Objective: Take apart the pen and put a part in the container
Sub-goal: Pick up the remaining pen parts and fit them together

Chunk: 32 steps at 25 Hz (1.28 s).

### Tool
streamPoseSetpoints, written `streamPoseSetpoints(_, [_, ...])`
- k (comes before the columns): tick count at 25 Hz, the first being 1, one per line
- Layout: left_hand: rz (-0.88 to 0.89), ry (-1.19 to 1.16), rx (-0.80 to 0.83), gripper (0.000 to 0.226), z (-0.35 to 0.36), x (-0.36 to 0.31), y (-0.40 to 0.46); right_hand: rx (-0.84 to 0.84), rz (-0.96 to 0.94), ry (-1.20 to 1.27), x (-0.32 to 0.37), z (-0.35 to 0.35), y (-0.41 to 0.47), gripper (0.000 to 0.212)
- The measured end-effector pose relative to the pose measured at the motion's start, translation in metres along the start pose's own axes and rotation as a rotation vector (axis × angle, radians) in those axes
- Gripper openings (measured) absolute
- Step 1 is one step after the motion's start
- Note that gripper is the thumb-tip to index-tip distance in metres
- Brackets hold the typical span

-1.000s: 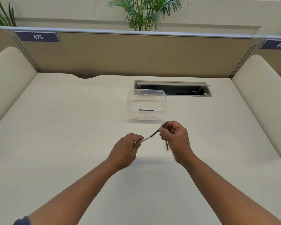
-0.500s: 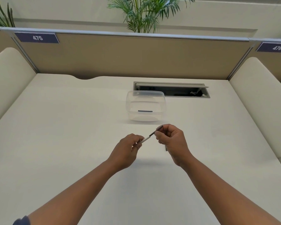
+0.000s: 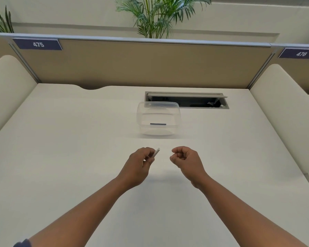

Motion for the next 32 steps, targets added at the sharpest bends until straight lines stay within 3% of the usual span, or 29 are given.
streamPoseSetpoints(8, [-0.059, -0.062, 0.007, 0.020, -0.001, 0.010, 0.001, -0.177, 0.113, -0.310, -0.051, -0.036, 0.019, 0.014])
streamPoseSetpoints(18, [-0.088, -0.089, 0.012, 0.027, 0.001, 0.017, -0.001, -0.181, 0.207, -0.542, -0.080, -0.039, 0.033, 0.016])
streamPoseSetpoints(27, [-0.118, -0.098, 0.007, 0.026, 0.003, 0.019, -0.001, -0.170, 0.232, -0.573, -0.082, -0.038, 0.031, 0.004])
streamPoseSetpoints(32, [-0.119, -0.110, 0.008, 0.027, 0.003, 0.016, -0.002, -0.149, 0.196, -0.471, -0.071, -0.034, 0.021, 0.004])
Point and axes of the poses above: each hand's wrist, its own y-axis towards the middle knuckle, its own z-axis out of the palm, x = y × z, the point moved 10 cm from there along y, towards the middle knuckle, and after that the axes turned 2 degrees about y, right-handed, at the moved point
